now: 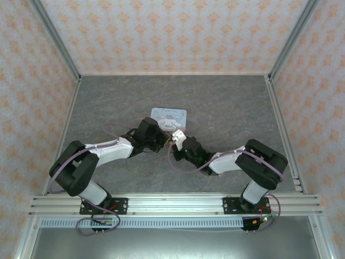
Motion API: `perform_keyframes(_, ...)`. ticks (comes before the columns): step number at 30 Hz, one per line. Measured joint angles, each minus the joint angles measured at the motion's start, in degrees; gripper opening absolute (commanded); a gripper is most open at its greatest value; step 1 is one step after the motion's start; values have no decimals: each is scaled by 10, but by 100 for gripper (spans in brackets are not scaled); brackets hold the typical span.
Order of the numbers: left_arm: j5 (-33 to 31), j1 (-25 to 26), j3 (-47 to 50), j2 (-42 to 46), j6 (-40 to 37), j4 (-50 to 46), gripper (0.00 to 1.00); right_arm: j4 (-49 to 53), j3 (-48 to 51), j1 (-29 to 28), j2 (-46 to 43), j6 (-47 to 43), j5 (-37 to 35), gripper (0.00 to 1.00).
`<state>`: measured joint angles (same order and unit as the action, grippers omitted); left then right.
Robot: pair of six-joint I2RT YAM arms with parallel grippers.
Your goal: Unlock a padlock with a key
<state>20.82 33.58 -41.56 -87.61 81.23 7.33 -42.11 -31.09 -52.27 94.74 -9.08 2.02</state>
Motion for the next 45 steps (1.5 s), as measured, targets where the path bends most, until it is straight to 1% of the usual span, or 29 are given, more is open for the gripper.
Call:
perform_keyframes(6, -9, -2, 5, 0, 4, 2, 4, -24, 0, 11, 17, 70, 36, 0)
perform_keyframes(8, -9, -3, 7, 0, 4, 2, 6, -30, 0, 11, 23, 84, 42, 0)
perform_keyframes(12, -10, -3, 8, -1, 2, 2, 23, -31, 0, 13, 26, 98, 49, 0)
perform_keyframes(14, 6, 2, 8, -1, -4, 4, 31, -32, -2, 18, 31, 106, 49, 0)
perform_keyframes(16, 18, 8, 8, -1, -6, 6, 36, -32, -4, 26, 37, 116, 49, 0)
perform_keyframes(18, 25, 9, 8, 0, -10, 6, 39, -31, -4, 30, 42, 130, 54, 0)
perform_keyframes(20, 27, 5, 8, 3, -14, 5, 41, -31, -4, 32, 47, 146, 62, 0)
perform_keyframes(24, 27, -6, 9, 30, -29, -17, 52, -34, -4, 41, 56, 180, 90, 0)
perform_keyframes(27, 21, -19, 9, 67, -44, -45, 59, -42, -3, 48, 59, 209, 115, 0)
perform_keyframes(30, 10, -35, 9, 105, -63, -79, 64, -57, 0, 55, 62, 247, 143, 0)
perform_keyframes(36, -3, -87, 9, 160, -98, -141, 72, -72, -5, 93, 82, 356, 228, 0)
perform_keyframes(39, -3, -116, 9, 167, -124, -162, 77, -73, -13, 107, 99, 400, 261, 0)
perform_keyframes(42, -3, -143, 1, 161, -155, -185, 80, -73, -15, 112, 104, 428, 283, 0)
perform_keyframes(45, -2, -163, -28, 132, -190, -199, 81, -73, -17, 116, 105, 446, 297, 0)
